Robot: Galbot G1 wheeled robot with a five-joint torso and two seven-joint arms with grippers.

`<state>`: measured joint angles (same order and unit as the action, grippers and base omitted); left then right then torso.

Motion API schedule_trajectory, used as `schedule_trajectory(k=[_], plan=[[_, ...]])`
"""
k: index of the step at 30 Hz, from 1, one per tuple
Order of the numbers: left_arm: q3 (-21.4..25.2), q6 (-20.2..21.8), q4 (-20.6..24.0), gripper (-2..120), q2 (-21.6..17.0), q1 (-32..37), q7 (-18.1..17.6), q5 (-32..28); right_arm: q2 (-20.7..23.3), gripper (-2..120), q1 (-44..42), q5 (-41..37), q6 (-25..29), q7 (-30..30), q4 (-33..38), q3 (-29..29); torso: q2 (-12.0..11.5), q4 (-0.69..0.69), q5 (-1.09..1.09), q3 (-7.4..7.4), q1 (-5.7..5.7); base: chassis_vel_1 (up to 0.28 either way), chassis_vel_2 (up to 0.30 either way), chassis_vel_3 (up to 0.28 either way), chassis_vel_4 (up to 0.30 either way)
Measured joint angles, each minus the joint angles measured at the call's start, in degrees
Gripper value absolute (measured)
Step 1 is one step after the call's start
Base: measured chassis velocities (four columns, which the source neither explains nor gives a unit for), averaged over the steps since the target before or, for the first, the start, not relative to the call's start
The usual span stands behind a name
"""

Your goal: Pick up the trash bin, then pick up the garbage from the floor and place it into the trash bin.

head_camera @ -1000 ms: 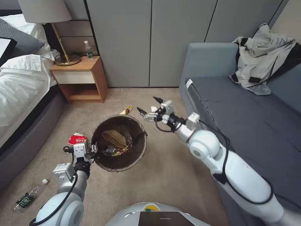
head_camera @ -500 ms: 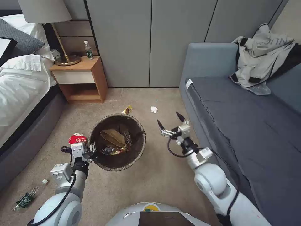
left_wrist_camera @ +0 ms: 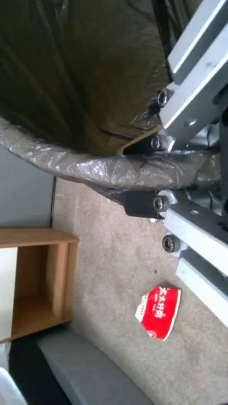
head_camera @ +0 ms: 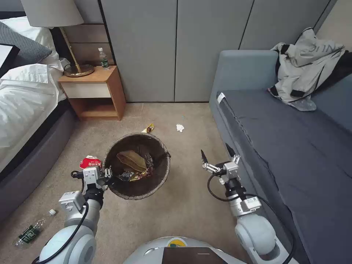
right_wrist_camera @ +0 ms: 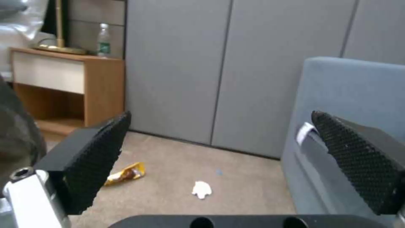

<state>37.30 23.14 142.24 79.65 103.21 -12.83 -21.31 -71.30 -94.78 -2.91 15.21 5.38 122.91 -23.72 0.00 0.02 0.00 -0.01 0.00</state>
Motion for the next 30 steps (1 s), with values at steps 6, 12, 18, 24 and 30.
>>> schedule_trajectory(k=[6,12,18,24,30], plan=[[1.00,-0.38,0.18,2,0.30,0.38,0.30,0.33,-3.87,100,-5.19,0.55,3.22,2.07,-0.41,-1.58,0.00,-0.02,0.00,0.00,0.00,0.000,0.000,0.000,0.000],[1.07,-0.13,0.18,2,0.22,0.30,0.43,0.26,-5.88,100,-6.56,0.83,4.48,2.39,-0.71,-3.26,0.00,-0.02,0.00,0.00,0.00,0.000,0.000,0.000,0.000],[1.00,0.31,0.19,2,0.35,0.28,1.48,0.30,-5.86,100,-5.68,0.89,3.86,2.34,-0.71,-2.80,0.00,-0.02,0.00,0.00,0.00,0.000,0.000,0.000,0.000],[0.95,0.45,0.18,2,0.47,0.27,1.51,0.31,-5.28,100,-4.65,0.83,2.55,2.61,-0.71,-2.33,0.00,-0.01,0.00,0.01,0.00,0.000,0.000,0.000,0.000],[0.81,0.49,0.18,2,0.45,0.26,1.52,0.32,-4.89,100,-4.30,0.63,2.07,2.94,-0.73,-2.31,0.00,-0.01,0.00,0.00,0.00,0.000,0.000,0.000,0.000]])
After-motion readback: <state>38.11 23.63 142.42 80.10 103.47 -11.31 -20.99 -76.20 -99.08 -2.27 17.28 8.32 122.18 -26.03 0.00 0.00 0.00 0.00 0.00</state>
